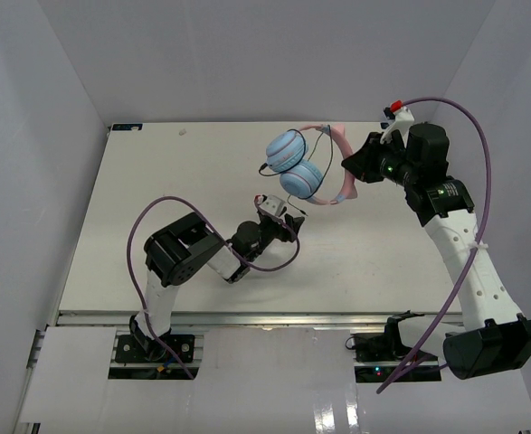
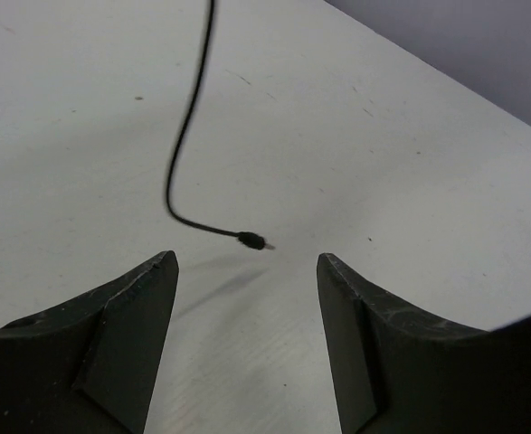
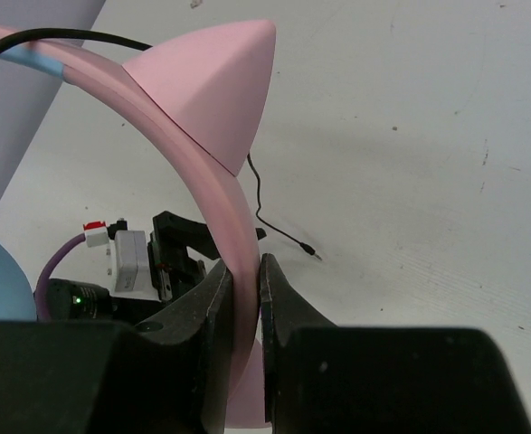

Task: Wrap the headphones

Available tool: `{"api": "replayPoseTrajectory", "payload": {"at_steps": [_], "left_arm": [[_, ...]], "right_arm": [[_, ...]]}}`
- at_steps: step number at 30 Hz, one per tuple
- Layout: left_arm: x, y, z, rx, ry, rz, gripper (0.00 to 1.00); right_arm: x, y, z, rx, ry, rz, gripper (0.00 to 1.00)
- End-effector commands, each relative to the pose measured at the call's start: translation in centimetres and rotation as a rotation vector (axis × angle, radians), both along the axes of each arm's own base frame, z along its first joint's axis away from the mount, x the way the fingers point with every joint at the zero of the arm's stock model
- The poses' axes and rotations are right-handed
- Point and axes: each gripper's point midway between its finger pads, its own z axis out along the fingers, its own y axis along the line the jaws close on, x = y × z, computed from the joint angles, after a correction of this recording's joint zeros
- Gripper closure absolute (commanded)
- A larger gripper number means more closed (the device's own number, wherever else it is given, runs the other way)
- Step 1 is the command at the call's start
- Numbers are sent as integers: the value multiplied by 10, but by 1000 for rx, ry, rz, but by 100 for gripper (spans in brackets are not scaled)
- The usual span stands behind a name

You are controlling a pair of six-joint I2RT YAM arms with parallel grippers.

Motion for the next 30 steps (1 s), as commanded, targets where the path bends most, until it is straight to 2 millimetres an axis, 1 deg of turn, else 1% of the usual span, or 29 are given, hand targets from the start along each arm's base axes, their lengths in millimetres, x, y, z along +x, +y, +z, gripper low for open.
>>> {"api": "replayPoseTrajectory", "payload": {"at_steps": [1,5,7,8,10,11,12,13,14,16,18,20,21,22,23,27,29,30], "left_arm": [[20,24,79,-262,-161,138,27],[37,6,79,-233,-122,95,29],[49,-16,81,-221,-92,36,32],[47,-26,84,-223,-97,-15,32],[48,-40,92,-256,-110,-68,36],[44,-45,93,-274,-107,-108,38],[40,-50,94,-291,-104,-150,41],[37,-52,95,-302,-107,-181,49],[34,-53,95,-311,-104,-199,56],[28,-51,91,-328,-84,-216,67],[23,-47,86,-342,-68,-225,70],[20,-44,79,-331,-47,-230,78],[20,-43,75,-324,-36,-231,85],[20,-43,72,-316,-26,-230,94],[20,-42,70,-312,-18,-232,100],[14,-43,69,-311,3,-274,100],[5,-44,68,-304,17,-309,100],[-1,-43,71,-307,18,-329,100]], "right_arm": [[-13,8,53,94,-116,45,92],[-15,12,54,111,-106,60,92],[-15,13,54,120,-102,63,92],[-16,13,54,120,-100,62,92],[-16,11,54,118,-103,56,92],[-16,11,54,116,-107,52,92],[-17,10,55,114,-112,48,92],[-17,9,54,112,-112,47,92],[-16,9,54,111,-112,45,92],[-15,8,53,108,-110,41,92],[-14,9,51,108,-106,42,92],[-14,9,51,108,-106,44,92],[-14,9,51,109,-106,46,92],[-15,10,51,109,-106,47,92],[-15,10,51,109,-106,47,92],[-15,7,49,101,-111,38,92],[-13,4,47,89,-115,21,92],[-11,1,46,80,-118,9,92]]}}
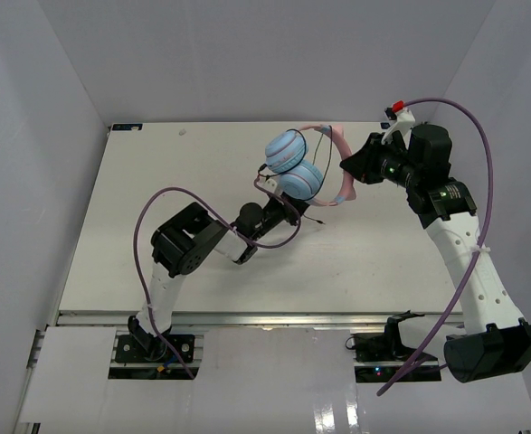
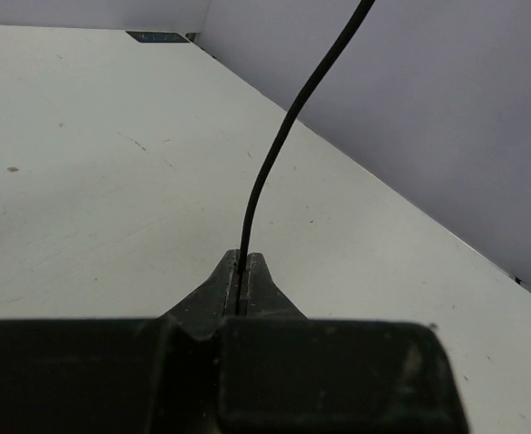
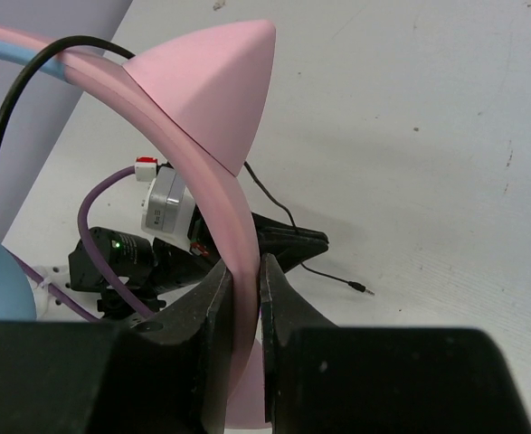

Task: Wrap the headphones

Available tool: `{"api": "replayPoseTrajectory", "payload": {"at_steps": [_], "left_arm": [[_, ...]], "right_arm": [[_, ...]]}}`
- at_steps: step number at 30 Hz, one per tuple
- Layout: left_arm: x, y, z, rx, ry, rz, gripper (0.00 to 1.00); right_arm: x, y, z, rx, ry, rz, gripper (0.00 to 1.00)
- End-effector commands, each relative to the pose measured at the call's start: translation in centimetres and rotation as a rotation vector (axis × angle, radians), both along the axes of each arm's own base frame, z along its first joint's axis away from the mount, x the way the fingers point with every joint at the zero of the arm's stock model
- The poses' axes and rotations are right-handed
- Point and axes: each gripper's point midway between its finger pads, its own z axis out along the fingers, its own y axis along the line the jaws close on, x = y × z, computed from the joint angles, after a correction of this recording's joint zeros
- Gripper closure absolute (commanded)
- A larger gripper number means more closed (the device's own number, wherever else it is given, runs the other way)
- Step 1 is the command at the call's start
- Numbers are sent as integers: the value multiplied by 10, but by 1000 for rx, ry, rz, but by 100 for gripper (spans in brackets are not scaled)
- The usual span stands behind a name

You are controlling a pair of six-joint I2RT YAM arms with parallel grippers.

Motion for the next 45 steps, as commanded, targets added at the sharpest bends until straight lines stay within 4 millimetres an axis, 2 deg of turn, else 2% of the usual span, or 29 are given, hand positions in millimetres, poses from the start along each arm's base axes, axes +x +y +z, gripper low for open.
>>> {"api": "replayPoseTrajectory", "payload": {"at_steps": [1,2,5,7,12,17,18,21,23,26,27,31,35,37,41,45], "left_arm": [[-27,4,38,-80,-55,-105,100],[-35,8,33,-71,-39,-116,100],[-62,18,32,-55,-2,-135,100],[-80,25,49,-49,-14,-150,100],[-106,41,57,76,17,-128,100],[-125,30,39,273,122,-212,100],[-125,24,48,280,114,-228,100],[-132,15,43,352,153,-293,100],[-128,8,54,374,138,-310,100],[-126,6,51,459,158,-327,100],[-122,3,58,473,135,-328,100],[-111,14,49,655,120,-304,100],[-95,24,56,789,-4,-280,100],[-89,30,53,859,-37,-266,100],[-79,31,50,957,-99,-290,100],[-72,28,58,990,-149,-292,100]], "right_arm": [[1,-7,36,32,-122,-43,92],[6,-13,33,17,-123,-79,92],[22,-29,24,-22,-137,-187,92],[35,-39,9,-67,-130,-254,92],[59,-60,-18,-185,-139,-368,92],[73,-64,-44,-297,-138,-444,92],[77,-66,-51,-323,-130,-460,92],[88,-71,-61,-409,-141,-505,92],[92,-72,-71,-464,-142,-524,92],[96,-74,-78,-553,-187,-536,92],[95,-76,-86,-581,-184,-539,92],[94,-72,-110,-688,-207,-473,92],[80,-50,-146,-738,-193,-247,92],[70,-33,-155,-718,-205,-121,92],[57,-17,-177,-733,-181,-7,92],[45,-6,-200,-735,-119,78,92]]}}
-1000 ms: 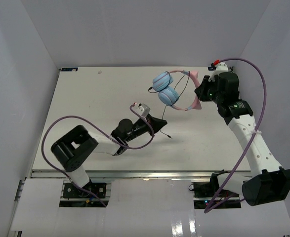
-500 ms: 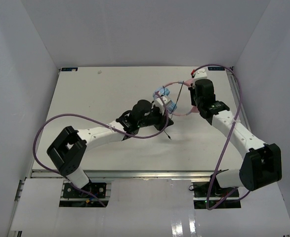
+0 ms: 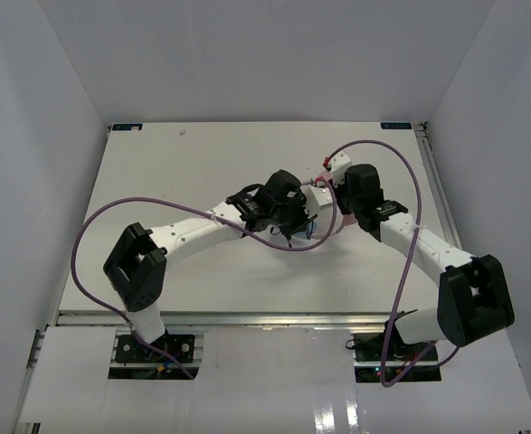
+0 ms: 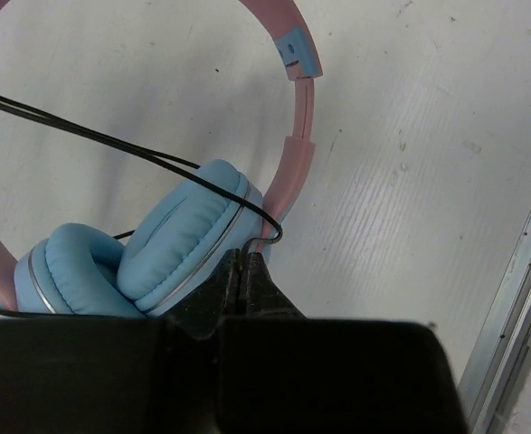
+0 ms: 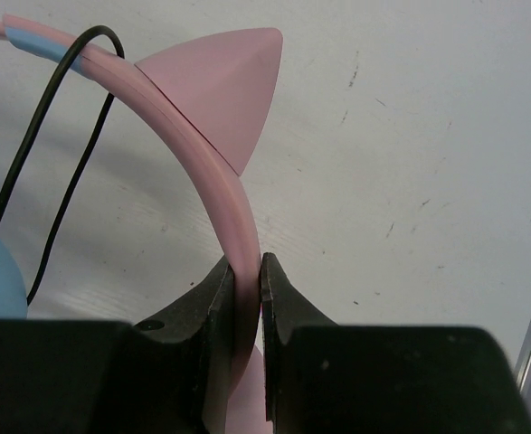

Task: Wrap the headphones

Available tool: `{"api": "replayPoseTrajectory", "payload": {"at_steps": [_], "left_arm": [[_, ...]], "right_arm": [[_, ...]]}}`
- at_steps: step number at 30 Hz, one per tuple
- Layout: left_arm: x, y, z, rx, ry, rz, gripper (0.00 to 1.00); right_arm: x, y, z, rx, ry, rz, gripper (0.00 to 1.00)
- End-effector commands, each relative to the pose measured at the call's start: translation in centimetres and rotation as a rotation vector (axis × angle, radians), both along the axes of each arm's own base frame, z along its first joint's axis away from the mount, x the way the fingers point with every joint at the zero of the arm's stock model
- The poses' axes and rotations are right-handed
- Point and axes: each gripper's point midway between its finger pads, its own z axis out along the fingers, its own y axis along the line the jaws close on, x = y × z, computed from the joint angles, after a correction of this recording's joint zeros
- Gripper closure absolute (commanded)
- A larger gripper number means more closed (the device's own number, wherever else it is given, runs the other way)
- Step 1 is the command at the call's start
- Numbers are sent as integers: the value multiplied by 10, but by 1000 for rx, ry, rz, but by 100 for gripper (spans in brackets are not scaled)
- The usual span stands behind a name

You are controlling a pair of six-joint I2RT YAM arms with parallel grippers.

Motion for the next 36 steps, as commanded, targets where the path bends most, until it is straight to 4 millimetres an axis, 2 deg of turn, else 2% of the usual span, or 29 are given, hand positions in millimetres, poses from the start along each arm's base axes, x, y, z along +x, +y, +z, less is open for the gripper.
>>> {"api": "replayPoseTrajectory", "payload": {"at_steps": [1,10,12,15,17,23,36], "left_arm": [[23,2,36,32,-170,-32,100],[38,19,41,105,-278,12,100],[40,22,48,104,-301,21,100],[41,25,60,99,-333,22,90],[44,30,65,110,-357,41,87],[45,39,58,156,-371,48,81],[47,44,48,197,-375,48,75]], "right_arm": [[-8,23,-11,13,36,133,92],[-27,41,-38,68,170,211,92],[-30,43,-41,73,188,220,92],[-33,44,-45,79,205,231,92],[-35,45,-48,83,218,235,92],[-41,50,-53,104,255,254,92],[-51,53,-67,101,311,271,92]]}}
